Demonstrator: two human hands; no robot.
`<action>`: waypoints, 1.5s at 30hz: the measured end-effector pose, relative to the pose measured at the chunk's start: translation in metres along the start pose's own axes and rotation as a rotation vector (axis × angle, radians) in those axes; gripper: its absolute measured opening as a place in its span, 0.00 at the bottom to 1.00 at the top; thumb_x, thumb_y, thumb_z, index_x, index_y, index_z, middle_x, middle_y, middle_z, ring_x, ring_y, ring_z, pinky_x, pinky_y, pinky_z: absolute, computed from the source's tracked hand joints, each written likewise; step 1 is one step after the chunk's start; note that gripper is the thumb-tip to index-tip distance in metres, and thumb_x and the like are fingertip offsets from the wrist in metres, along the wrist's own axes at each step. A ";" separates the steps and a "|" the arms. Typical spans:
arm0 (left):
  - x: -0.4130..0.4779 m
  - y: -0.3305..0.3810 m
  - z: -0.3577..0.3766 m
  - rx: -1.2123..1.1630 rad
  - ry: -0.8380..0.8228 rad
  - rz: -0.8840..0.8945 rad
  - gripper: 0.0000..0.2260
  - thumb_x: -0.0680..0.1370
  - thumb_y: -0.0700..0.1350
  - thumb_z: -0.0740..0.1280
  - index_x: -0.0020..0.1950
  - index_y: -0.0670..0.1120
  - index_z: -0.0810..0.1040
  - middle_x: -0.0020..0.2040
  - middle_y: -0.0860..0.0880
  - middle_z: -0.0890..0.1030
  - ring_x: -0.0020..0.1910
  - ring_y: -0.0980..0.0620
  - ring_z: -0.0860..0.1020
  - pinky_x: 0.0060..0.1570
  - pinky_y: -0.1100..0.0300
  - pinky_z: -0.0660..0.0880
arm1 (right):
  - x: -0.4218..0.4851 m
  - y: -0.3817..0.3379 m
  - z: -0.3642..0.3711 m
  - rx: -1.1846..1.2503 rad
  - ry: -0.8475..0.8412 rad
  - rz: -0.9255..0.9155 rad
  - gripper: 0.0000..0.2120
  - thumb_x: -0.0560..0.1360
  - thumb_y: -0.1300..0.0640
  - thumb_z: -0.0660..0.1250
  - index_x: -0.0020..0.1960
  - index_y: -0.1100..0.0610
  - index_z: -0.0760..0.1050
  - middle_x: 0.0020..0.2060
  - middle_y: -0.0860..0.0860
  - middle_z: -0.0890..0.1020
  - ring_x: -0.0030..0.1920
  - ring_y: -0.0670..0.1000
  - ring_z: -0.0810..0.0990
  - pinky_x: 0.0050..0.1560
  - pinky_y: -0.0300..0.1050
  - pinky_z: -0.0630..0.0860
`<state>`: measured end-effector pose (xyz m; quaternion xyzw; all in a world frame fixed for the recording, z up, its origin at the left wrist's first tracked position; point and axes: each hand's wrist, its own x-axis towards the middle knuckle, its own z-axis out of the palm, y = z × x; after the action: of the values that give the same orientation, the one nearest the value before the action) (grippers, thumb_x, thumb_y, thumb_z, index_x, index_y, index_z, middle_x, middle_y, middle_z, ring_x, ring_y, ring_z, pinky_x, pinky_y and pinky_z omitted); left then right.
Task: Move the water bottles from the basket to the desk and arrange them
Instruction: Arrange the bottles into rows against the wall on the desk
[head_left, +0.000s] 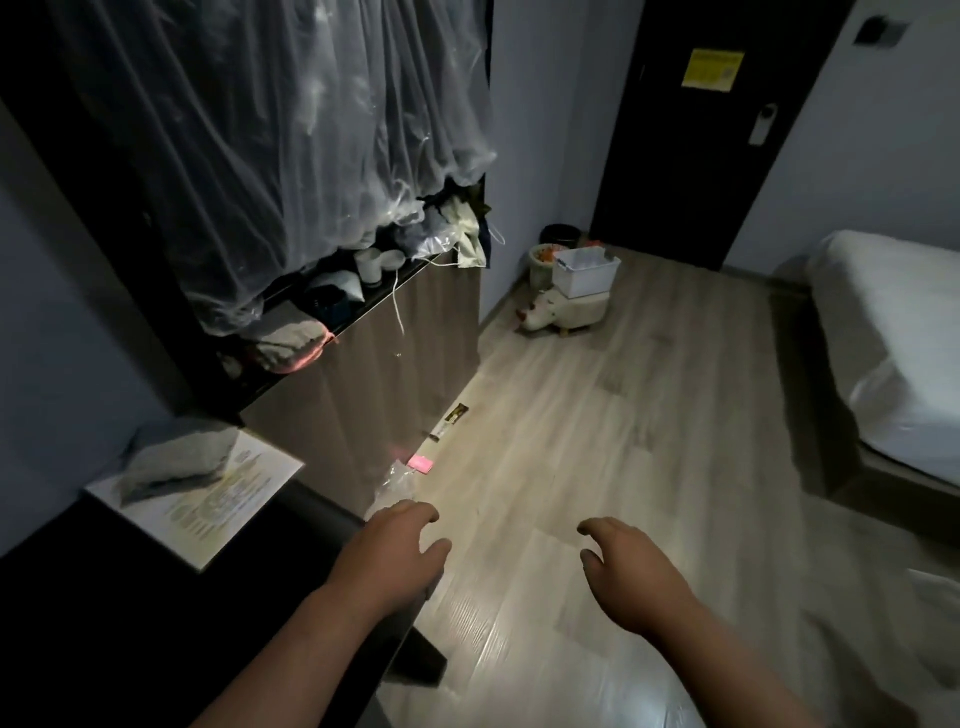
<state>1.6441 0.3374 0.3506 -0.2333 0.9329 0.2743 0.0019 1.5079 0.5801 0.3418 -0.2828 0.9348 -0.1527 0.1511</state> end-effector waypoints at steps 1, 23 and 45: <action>0.010 0.005 0.001 0.003 -0.003 0.008 0.18 0.75 0.57 0.64 0.63 0.53 0.75 0.62 0.57 0.76 0.58 0.55 0.75 0.56 0.57 0.73 | 0.008 0.006 -0.006 0.001 0.006 0.005 0.19 0.81 0.52 0.56 0.71 0.50 0.68 0.69 0.45 0.72 0.67 0.49 0.71 0.64 0.42 0.70; 0.348 0.097 0.011 0.078 -0.028 0.114 0.20 0.77 0.57 0.61 0.67 0.53 0.71 0.66 0.55 0.74 0.65 0.54 0.72 0.59 0.60 0.70 | 0.290 0.100 -0.119 -0.031 0.029 0.109 0.21 0.80 0.49 0.57 0.72 0.49 0.66 0.69 0.45 0.72 0.69 0.48 0.70 0.65 0.43 0.68; 0.641 0.262 0.049 0.175 -0.064 0.135 0.20 0.76 0.59 0.62 0.66 0.53 0.72 0.65 0.54 0.74 0.65 0.51 0.72 0.60 0.57 0.70 | 0.538 0.284 -0.228 0.068 0.021 0.142 0.21 0.80 0.49 0.59 0.72 0.50 0.67 0.69 0.47 0.73 0.68 0.48 0.72 0.65 0.42 0.68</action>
<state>0.9520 0.2785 0.3586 -0.1600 0.9664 0.1986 0.0335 0.8591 0.5414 0.3378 -0.2090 0.9482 -0.1764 0.1614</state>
